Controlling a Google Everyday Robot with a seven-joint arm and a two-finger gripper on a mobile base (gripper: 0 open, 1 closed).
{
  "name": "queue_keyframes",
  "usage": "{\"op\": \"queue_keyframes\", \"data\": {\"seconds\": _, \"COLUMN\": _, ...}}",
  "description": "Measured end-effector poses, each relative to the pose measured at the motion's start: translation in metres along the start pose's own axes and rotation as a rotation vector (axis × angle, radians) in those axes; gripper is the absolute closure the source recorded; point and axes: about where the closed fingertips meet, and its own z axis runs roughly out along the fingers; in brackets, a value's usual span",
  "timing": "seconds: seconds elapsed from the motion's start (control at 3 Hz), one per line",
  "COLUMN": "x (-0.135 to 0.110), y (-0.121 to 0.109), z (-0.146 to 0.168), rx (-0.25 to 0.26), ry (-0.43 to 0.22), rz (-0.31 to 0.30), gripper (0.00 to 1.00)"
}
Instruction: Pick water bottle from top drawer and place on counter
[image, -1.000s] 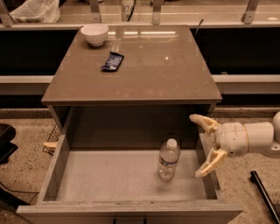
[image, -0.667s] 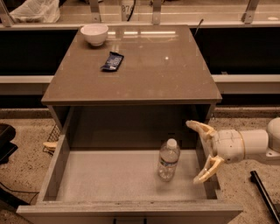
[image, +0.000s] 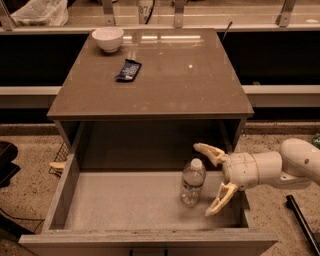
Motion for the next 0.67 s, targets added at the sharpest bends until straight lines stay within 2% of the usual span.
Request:
{"op": "queue_keyframes", "data": {"seconds": 0.33, "x": 0.0051, "y": 0.0003, "z": 0.0235, "rx": -0.041, "ry": -0.021, "rz": -0.002, "gripper": 0.18}}
{"op": "queue_keyframes", "data": {"seconds": 0.67, "x": 0.0047, "y": 0.0005, "z": 0.0257, "rx": -0.045, "ry": -0.022, "rz": -0.003, "gripper": 0.41}}
